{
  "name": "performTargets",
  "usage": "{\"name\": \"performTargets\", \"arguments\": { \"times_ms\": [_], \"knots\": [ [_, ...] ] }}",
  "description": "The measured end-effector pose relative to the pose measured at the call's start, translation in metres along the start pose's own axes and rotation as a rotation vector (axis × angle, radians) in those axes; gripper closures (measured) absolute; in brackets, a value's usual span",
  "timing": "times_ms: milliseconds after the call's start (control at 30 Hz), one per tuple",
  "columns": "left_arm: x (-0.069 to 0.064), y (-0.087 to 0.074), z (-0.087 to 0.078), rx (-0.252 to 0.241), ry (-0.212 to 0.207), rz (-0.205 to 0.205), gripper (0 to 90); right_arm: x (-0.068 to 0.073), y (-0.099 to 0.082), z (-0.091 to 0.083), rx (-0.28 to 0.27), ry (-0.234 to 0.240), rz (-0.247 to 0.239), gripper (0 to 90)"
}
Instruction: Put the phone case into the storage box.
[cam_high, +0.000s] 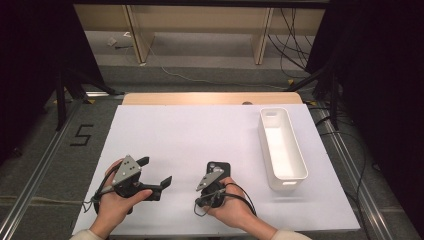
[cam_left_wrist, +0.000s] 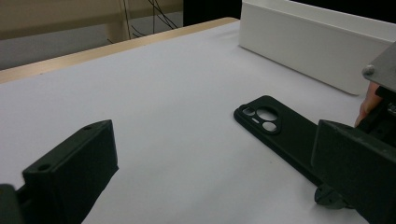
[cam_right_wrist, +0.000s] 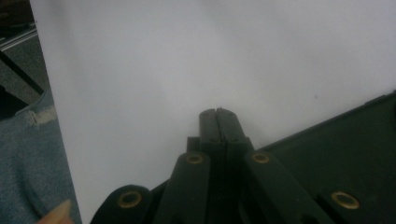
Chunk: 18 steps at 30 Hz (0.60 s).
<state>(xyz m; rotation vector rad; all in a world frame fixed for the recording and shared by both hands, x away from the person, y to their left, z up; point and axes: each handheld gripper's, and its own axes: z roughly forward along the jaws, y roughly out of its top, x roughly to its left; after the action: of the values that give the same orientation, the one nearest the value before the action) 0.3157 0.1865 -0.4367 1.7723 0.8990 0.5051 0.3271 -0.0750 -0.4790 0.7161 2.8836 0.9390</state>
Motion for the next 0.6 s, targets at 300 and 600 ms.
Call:
{"name": "performTargets", "arguments": {
  "times_ms": [300,600],
  "knots": [
    [0.0,0.0,0.0,0.0,-0.001,0.0,0.0,-0.001,-0.011,-0.013,0.046,-0.008,0.019,90.0],
    [-0.001,0.0,0.0,0.001,-0.001,0.0,0.0,-0.006,-0.024,-0.026,0.071,-0.014,0.043,90.0]
  ]
}}
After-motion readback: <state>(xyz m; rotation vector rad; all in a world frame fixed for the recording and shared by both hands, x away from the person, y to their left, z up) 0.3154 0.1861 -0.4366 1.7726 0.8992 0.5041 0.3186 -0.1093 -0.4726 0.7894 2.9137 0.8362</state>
